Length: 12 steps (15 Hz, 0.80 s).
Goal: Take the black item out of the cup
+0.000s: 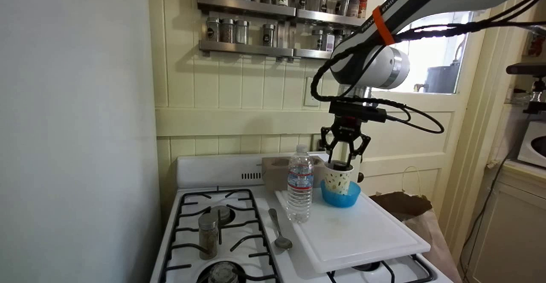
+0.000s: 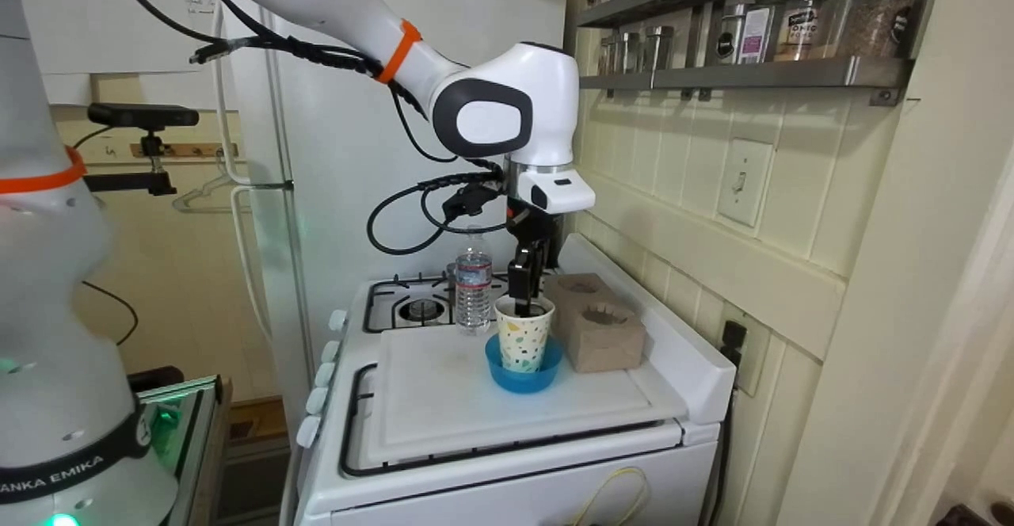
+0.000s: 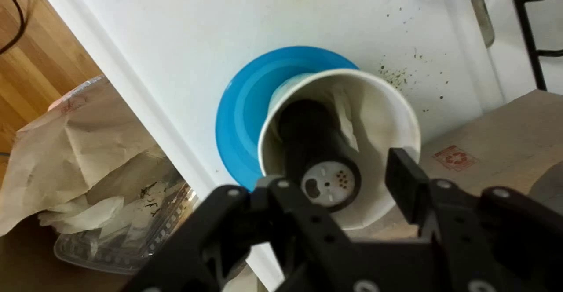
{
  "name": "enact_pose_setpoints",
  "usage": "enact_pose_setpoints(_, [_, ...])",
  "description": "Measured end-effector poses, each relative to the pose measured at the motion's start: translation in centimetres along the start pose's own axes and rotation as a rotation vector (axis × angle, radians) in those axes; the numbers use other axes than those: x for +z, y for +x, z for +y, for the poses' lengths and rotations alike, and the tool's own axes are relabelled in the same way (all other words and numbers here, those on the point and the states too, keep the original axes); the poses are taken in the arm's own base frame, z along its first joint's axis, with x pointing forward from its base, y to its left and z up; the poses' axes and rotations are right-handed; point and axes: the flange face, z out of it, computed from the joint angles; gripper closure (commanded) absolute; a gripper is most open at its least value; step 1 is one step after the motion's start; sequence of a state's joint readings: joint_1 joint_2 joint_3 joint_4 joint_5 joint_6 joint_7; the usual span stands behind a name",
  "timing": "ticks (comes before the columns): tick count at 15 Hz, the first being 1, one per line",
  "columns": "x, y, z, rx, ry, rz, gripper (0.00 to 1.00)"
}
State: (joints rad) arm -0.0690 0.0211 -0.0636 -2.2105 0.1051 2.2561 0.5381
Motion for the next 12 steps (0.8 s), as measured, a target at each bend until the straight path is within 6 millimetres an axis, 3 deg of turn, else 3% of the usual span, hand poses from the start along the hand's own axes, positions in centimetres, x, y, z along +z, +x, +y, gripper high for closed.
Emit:
enact_pose_setpoints(2, [0.05,-0.07,-0.11,-0.002,0.000,-0.001,0.43])
enact_pose_setpoints(7, [0.38,-0.11,0.11,0.014,-0.011,-0.017,0.62])
enact_pose_setpoints(12, [0.51,-0.20,0.54,0.087,-0.035,-0.053,0.46])
